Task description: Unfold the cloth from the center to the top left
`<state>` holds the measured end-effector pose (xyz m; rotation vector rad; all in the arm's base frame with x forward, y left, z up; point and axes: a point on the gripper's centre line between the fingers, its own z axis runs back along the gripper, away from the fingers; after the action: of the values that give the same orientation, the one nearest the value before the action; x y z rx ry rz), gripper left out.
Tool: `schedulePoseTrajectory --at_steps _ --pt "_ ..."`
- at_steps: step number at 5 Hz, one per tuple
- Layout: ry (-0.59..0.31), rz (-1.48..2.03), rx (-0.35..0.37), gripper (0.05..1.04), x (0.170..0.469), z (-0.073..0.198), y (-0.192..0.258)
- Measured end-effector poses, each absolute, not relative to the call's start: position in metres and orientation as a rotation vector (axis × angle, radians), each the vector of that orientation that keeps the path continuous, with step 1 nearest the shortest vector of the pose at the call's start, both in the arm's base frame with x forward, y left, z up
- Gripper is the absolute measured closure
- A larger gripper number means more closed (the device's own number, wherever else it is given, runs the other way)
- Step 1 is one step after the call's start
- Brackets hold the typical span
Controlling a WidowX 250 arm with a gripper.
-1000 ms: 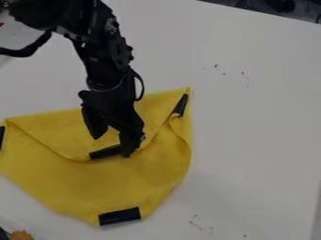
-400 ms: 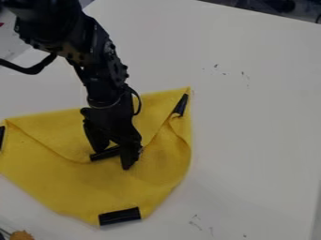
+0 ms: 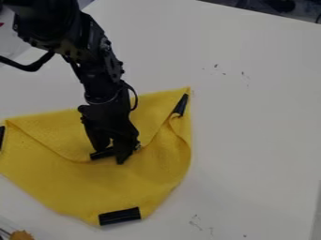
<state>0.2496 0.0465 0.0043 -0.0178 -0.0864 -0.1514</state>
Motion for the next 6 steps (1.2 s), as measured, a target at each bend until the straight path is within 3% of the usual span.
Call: schedulePoseTrajectory --at_steps 1,2,3,4,5,6 --pt "-0.083 -0.16 -0.011 0.678 0.25 0.004 0.048" --pt "-0.056 -0.155 -0.005 0.891 0.247 0.007 0.049" --pt "-0.049 -0.175 0.03 0.989 0.252 0.025 0.046" --pt "-0.06 -0.21 0.076 1.0 0.265 0.05 0.052" --pt "-0.083 -0.243 0.115 1.0 0.298 0.063 0.082" --pt "-0.091 -0.265 0.103 1.0 0.336 0.046 0.131"
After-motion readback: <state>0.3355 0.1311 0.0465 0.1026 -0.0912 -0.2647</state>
